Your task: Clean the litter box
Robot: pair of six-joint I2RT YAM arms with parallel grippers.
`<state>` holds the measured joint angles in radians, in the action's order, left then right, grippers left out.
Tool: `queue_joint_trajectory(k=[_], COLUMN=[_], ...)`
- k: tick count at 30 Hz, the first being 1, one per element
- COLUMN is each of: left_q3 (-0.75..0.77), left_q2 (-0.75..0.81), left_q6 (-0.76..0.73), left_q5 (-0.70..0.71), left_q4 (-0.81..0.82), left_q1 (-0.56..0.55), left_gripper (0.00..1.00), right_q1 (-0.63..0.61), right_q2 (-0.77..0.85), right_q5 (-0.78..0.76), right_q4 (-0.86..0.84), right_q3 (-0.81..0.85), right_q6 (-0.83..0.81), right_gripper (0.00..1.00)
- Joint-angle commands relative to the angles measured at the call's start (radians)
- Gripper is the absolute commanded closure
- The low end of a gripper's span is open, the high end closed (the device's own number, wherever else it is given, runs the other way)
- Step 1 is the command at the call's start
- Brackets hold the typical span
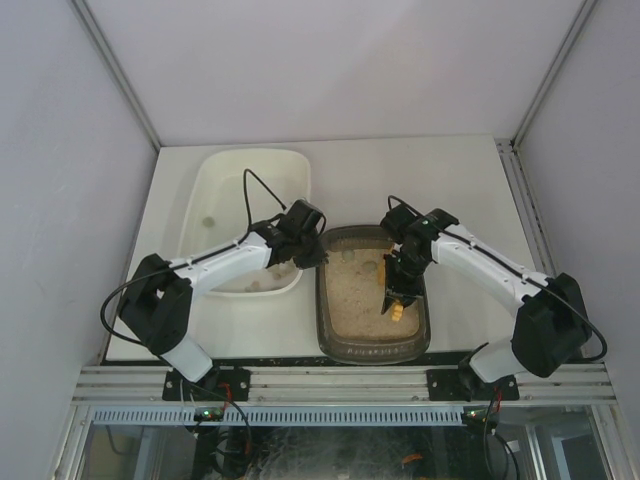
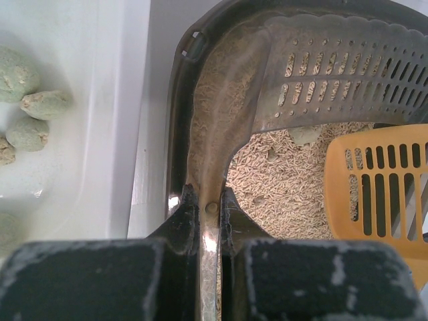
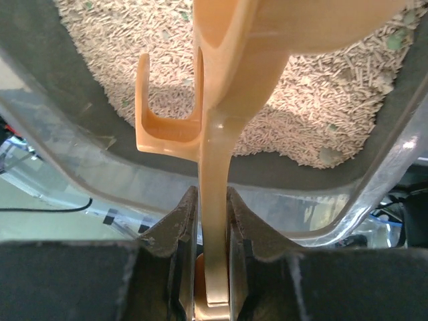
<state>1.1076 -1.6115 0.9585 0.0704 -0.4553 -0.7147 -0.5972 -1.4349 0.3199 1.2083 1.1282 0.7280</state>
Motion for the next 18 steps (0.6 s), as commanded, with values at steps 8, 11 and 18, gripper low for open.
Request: queue_joint_trajectory(k=[8,11,18], left_q3=[-0.041,-0.049,-0.078], left_q2=[0.103,0.109,0.133], left_q6=[0.086,0.073,0.07], left_q5=[0.004,-0.001,0.011], left_q4=[0.211,0.225,0.252], left_q1=[0.017,0.018,0.024], left_gripper=[1.0,1.0,1.0], right_q1=[-0.014,-0.034,-0.07], right_q2=[-0.106,-0.136,-0.198], right_q5=[-0.132,-0.141,-0.068], right_q4=[-0.067,-0.13,-0.288], right_q3=[0.047,0.047,0.046], right_q6=[-0.068,-0.076,-0.079], right_gripper=[1.0,1.0,1.0])
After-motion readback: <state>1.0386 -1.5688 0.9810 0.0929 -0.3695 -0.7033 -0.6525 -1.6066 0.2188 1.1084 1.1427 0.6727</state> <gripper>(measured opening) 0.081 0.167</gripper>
